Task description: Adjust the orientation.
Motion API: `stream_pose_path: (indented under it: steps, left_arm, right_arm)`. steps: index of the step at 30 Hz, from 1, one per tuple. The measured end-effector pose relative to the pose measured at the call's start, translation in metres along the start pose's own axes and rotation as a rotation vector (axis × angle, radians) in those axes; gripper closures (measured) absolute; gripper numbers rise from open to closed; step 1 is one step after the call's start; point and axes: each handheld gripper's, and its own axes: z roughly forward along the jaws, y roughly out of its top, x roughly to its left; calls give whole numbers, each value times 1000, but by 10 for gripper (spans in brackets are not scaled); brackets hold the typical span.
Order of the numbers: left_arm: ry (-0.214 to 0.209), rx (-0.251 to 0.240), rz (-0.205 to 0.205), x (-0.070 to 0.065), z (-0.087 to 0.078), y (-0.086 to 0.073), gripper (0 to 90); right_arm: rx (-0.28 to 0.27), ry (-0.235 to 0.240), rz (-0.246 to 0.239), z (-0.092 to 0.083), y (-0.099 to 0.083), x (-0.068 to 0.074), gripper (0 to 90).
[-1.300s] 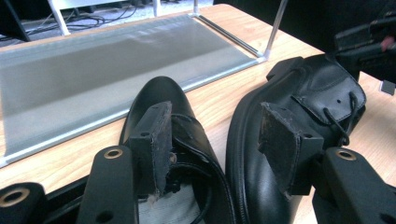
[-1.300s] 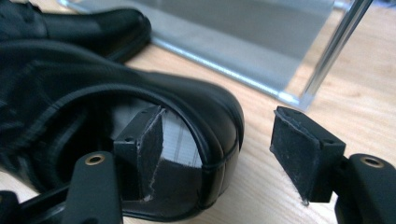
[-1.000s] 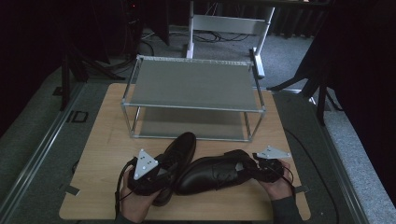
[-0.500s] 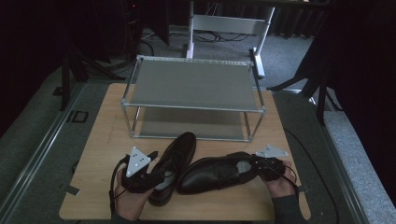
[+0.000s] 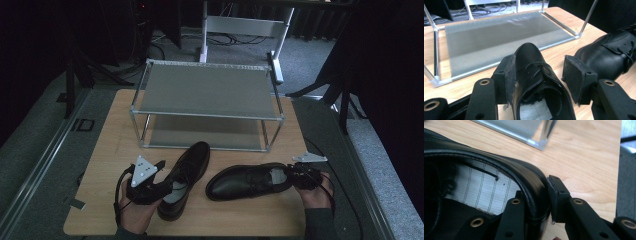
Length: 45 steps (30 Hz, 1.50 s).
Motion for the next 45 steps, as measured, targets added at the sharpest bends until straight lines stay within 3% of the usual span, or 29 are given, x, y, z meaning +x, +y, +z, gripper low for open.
stream_pose_path:
  steps: [4,6,7,11,18,21,22,26,28,31,37,42,45]
  left_arm:
    - [-4,5,-3,3,1,-2,438]
    - [-4,5,-4,4,1,-3,438]
    - [-1,6,-5,4,0,-3,436]
    - [3,-1,-6,7,-1,-5,431]
    - [0,-9,-1,9,-5,-8,416]
    - [-5,-11,4,11,-8,-11,409]
    - [-2,-14,1,11,-9,-12,405]
    - [14,-13,-12,16,-12,-14,405]
    - [27,-11,-16,19,-13,-15,406]
    - [35,-10,-27,24,-14,-17,406]
    - [45,8,-39,30,-9,-23,407]
    - [48,19,-49,33,-6,-27,408]
    - [48,21,-46,33,-6,-27,408]
  right_arm:
    - [11,25,49,5,2,-5,719]
    - [-10,55,77,7,4,-7,596]
    - [-27,82,98,7,5,-8,586]
    - [8,93,89,17,11,-7,484]
    - [-108,151,128,3,12,-11,405]
    - [-146,144,130,-4,11,-14,405]
    - [-190,133,141,-12,9,-19,423]
    - [-234,103,183,-23,5,-30,497]
    - [-227,105,200,-23,2,-37,588]
    - [-206,89,223,-18,-3,-44,641]
    - [-160,64,229,0,-9,-47,652]
    - [-163,67,198,5,3,-44,623]
    - [-118,71,204,17,10,-48,620]
